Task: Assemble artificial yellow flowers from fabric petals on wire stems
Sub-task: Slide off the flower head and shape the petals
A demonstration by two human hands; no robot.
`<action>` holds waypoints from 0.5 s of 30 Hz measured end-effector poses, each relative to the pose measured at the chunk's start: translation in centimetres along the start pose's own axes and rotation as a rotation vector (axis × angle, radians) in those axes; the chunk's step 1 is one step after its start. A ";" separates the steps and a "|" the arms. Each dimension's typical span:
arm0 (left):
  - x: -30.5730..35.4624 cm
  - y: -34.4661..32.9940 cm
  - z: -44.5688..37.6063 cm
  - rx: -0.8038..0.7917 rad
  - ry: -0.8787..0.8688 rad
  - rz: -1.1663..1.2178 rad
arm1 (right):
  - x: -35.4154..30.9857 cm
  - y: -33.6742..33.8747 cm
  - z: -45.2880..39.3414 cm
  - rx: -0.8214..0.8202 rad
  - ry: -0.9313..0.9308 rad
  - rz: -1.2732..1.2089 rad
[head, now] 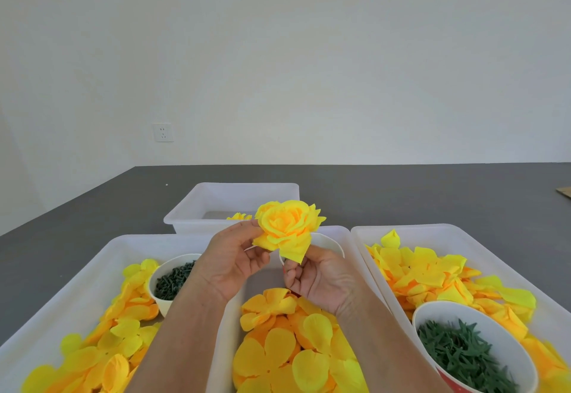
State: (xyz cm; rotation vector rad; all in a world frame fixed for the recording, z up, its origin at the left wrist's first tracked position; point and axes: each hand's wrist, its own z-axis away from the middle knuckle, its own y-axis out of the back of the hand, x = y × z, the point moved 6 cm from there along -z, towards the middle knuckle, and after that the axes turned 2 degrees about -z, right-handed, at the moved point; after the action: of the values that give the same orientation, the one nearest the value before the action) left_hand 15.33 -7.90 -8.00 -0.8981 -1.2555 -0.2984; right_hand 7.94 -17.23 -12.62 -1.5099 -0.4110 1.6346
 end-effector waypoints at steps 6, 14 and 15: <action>0.0 -0.2 0.0 -0.023 0.004 -0.054 | 0.0 0.1 0.0 -0.007 0.002 0.007; -0.2 -0.9 0.3 -0.101 0.015 -0.029 | 0.1 -0.2 0.1 -0.046 0.014 -0.050; -0.2 -0.9 0.3 -0.108 0.017 -0.030 | 0.1 -0.2 0.0 -0.052 0.016 -0.057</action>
State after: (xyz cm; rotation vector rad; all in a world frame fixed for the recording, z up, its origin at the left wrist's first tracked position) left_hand 14.43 -8.33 -7.77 -0.9677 -1.2471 -0.4001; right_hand 8.00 -17.01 -12.49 -1.5345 -0.4866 1.5778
